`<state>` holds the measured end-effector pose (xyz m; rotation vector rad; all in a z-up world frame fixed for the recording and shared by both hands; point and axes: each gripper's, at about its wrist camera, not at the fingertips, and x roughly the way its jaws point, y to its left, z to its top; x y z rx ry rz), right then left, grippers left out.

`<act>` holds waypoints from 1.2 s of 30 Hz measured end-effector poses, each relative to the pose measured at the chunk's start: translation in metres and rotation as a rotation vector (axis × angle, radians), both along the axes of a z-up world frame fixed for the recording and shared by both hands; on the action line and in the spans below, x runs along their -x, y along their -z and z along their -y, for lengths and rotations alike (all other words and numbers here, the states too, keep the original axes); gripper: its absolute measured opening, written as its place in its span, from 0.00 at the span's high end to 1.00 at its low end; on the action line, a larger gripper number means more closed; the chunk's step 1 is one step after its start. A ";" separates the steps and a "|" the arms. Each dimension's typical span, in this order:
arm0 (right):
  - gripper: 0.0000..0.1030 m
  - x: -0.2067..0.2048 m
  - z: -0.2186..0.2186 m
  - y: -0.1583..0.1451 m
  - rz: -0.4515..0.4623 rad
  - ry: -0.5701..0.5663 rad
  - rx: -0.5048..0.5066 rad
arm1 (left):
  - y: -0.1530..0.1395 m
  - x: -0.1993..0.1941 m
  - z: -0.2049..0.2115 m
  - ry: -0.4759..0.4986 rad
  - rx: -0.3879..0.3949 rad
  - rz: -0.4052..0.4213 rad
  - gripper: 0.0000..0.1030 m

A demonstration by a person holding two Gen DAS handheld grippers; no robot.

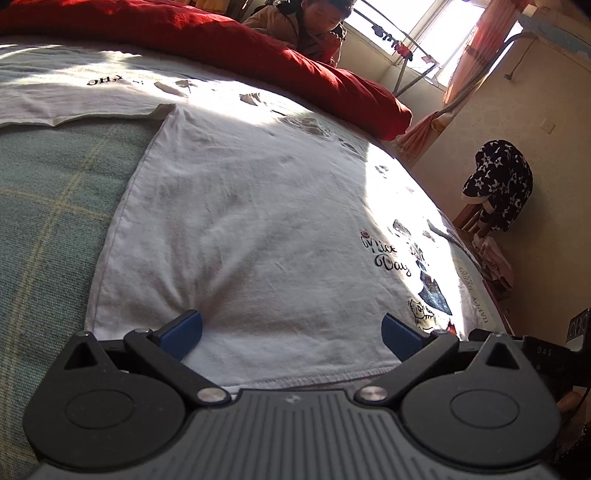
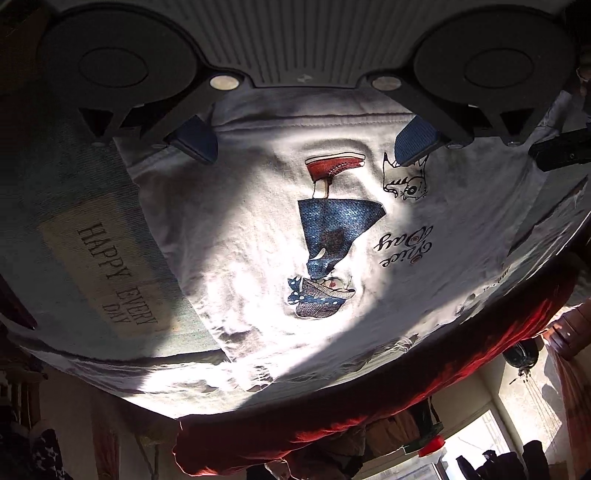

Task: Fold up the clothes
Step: 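Bring both open grippers back to the 'Nice Day' shirt hem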

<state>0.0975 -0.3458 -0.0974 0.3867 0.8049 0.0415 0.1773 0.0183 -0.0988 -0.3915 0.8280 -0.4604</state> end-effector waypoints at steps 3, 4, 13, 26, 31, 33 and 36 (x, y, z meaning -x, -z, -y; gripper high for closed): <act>0.00 0.004 0.010 0.002 0.015 0.005 -0.060 | 0.001 -0.002 0.001 0.001 -0.002 -0.006 0.01; 0.00 0.003 0.010 0.003 0.013 0.006 -0.063 | 0.001 -0.003 0.002 -0.002 -0.005 -0.008 0.01; 0.00 0.003 -0.014 0.007 -0.001 -0.030 0.112 | -0.005 -0.005 -0.004 -0.003 0.015 -0.011 0.01; 0.00 -0.003 -0.032 0.007 -0.050 -0.004 0.220 | -0.013 -0.021 -0.024 -0.032 0.091 0.027 0.01; 0.00 -0.003 -0.032 0.005 -0.066 0.000 0.221 | 0.004 -0.016 -0.034 -0.049 0.138 0.005 0.01; 0.00 -0.004 -0.033 0.002 -0.079 0.003 0.222 | -0.003 -0.015 -0.045 -0.076 0.143 0.011 0.01; 0.00 -0.004 -0.033 -0.004 -0.087 0.022 0.192 | -0.020 -0.014 -0.071 -0.125 0.137 0.066 0.01</act>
